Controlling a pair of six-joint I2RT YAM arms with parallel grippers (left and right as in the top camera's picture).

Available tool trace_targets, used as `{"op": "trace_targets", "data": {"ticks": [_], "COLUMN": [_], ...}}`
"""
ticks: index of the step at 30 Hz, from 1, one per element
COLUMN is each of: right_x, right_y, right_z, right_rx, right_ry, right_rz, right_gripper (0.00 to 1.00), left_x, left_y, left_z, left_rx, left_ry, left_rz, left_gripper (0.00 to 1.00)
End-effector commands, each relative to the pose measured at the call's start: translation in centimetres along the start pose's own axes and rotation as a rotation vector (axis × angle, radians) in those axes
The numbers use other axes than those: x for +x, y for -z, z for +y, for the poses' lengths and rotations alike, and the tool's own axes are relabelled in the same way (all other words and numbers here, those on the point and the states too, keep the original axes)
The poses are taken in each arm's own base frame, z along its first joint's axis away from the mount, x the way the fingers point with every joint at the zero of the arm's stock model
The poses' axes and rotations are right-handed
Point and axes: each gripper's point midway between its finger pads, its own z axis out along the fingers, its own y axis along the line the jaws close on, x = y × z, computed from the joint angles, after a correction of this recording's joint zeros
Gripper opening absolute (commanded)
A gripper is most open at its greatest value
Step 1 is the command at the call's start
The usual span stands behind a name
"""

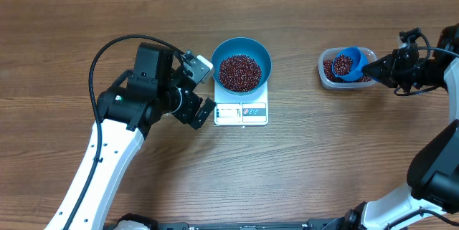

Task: Scoop item into bowl and weigh 150g on scale
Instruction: 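Dip the scoop into the beans and scoop a small amount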

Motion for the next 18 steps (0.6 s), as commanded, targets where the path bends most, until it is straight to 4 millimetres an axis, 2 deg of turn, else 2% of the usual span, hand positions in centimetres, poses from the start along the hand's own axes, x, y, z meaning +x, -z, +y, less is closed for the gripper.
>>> {"op": "trace_targets", "data": {"ticks": [1, 18], "right_x": [-0.11, 0.04], "right_y": [-0.03, -0.02], "right_z": [0.3, 0.31], "right_rx": [-0.031, -0.032], "right_ry": [0.009, 0.021], "right_rz": [-0.006, -0.001], "right_gripper": [0.04, 0.04], "left_x": [0.09, 0.08], "left_y": [-0.32, -0.32], "left_z": [-0.29, -0.28], "left_rx": [0.018, 0.018], "left_ry": [0.018, 0.018], "left_rz": [0.004, 0.004], "left_gripper": [1.0, 1.0]}}
